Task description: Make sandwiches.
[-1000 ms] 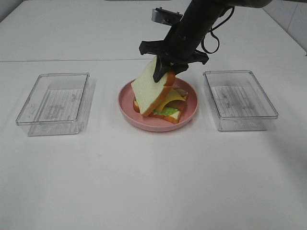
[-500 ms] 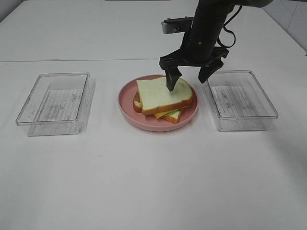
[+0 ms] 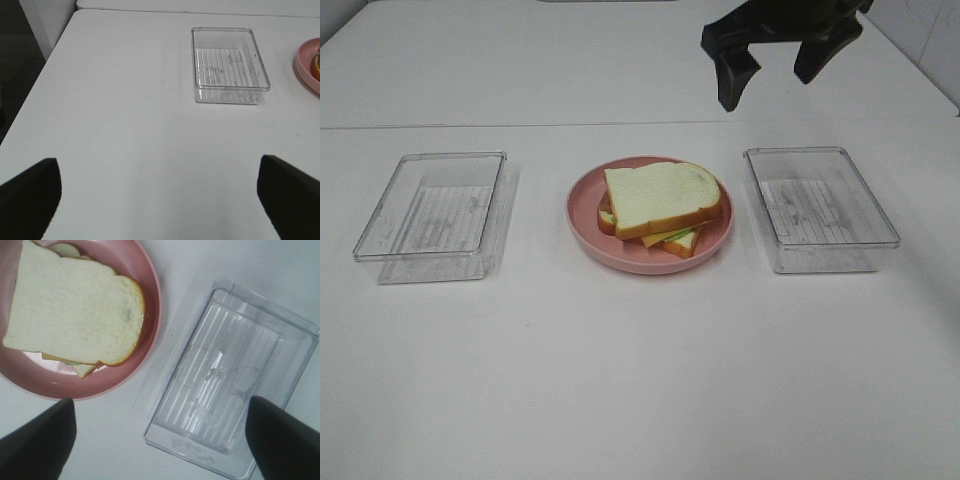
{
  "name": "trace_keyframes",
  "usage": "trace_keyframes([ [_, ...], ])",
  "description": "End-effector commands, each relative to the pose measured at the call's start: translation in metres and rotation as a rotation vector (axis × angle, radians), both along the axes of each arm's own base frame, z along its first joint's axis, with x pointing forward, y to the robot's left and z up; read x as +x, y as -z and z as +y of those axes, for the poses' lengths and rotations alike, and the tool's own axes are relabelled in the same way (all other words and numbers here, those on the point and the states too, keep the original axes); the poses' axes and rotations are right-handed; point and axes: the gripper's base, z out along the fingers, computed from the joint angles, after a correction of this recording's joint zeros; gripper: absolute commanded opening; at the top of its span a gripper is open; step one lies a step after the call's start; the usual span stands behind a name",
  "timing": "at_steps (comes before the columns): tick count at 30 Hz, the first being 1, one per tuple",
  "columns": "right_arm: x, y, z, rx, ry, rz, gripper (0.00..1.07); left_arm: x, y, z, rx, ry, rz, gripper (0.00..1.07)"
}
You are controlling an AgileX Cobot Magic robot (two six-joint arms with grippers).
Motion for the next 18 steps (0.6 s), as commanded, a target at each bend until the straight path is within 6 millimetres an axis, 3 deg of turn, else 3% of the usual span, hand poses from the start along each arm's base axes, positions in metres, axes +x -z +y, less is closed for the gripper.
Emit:
trace_keyframes([
  [1, -0.014, -0.014, -0.008, -0.039, 0.013, 0.051, 0.9, -0.002, 0.0, -0.001, -0.004, 0.002, -0.023, 1.01],
  [5, -0.029, -0.038, -0.014, -0.014, 0.059, 0.024, 0.9, -0.002, 0.0, -0.001, -0.004, 0.002, -0.023, 1.01],
  [9, -0.039, -0.049, -0.019, -0.006, 0.062, 0.004, 0.9, -0.002, 0.0, -0.001, -0.004, 0.002, -0.023, 1.01],
  [10, -0.05, -0.057, -0.023, -0.002, 0.063, -0.004, 0.9, -0.002, 0.0, -0.001, -0.004, 0.002, -0.023, 1.01],
  [17, -0.087, -0.062, -0.038, -0.014, 0.075, 0.021, 0.9, -0.002, 0.0, -0.001, -0.004, 0.002, -0.023, 1.01],
  [18, -0.104, -0.062, -0.045, -0.018, 0.081, 0.034, 0.9, -0.002, 0.0, -0.001, -0.004, 0.002, -0.022, 1.01],
])
